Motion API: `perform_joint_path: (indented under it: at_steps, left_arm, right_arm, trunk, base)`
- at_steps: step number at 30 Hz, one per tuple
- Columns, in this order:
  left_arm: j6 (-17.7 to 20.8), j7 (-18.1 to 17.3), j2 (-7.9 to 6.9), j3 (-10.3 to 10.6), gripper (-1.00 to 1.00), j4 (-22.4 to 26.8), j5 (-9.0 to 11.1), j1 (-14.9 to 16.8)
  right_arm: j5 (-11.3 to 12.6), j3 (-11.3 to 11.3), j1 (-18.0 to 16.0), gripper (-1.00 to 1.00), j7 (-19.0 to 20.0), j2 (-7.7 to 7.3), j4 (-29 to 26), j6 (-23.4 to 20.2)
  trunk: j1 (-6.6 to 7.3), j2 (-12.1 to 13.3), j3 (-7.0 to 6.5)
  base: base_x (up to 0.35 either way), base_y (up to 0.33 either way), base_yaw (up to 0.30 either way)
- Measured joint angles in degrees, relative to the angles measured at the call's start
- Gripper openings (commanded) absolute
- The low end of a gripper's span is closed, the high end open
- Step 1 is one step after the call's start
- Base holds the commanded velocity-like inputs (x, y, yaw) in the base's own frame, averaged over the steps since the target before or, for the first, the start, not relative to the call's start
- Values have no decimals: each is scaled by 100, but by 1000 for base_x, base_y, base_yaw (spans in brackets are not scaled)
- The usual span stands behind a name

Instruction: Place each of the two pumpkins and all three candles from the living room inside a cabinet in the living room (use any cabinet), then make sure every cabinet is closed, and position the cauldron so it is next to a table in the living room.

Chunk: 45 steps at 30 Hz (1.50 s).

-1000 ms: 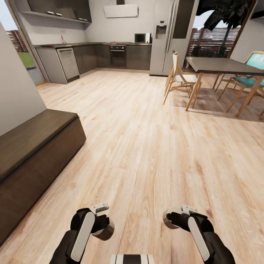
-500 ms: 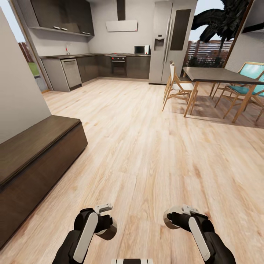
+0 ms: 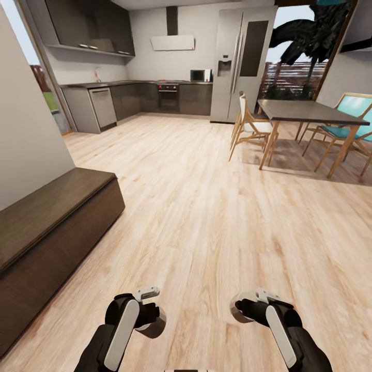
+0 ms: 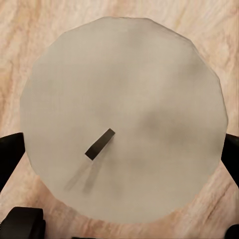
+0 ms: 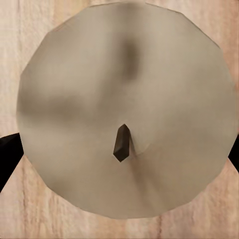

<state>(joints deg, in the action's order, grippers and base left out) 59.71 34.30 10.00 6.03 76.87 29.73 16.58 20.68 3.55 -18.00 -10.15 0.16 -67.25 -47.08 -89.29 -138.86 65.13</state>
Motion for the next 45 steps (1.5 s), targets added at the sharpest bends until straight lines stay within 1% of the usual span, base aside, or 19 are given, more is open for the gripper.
perform_joint_path:
  at_steps: [27,28,29,31,32,35,45]
  left_arm:
    - [2,-6,0,-1,-100,0,4,0]
    - [3,-7,0,-1,-100,0,45,-1]
    - [-1,-5,0,0,-100,0,142,-1]
    - [-9,7,0,1,-100,0,458,-1]
    - [-9,10,0,1,-100,0,522,-1]
    - [-1,16,0,4,-100,0,588,-1]
    - [-3,26,-1,9,-100,-16,601,0]
  right_arm:
    - [-5,-20,0,-100,0,7,1,-1]
    - [-6,-20,0,-100,0,7,1,-1]
    - [-6,-20,0,-100,0,8,1,-1]
    - [-8,-20,0,-100,0,7,1,-1]
    - [-6,-20,0,-100,0,7,1,-1]
    - [-9,-18,0,-100,-1,6,1,-1]
    - [-4,-10,0,-100,0,0,1,-1]
  trunk:
    - [593,1083,-267]
    - [615,1123,-277]
    - [637,1163,-287]
    - [681,1243,-307]
    - [703,1283,-317]
    - [769,1404,-347]
    - [988,1805,-451]
  base:
    - [0,0,131]
    - [0,0,164]
    - [0,0,166]
    - [0,0,168]
    - [0,0,170]
    - [0,0,180]
    - [-20,-11,189]
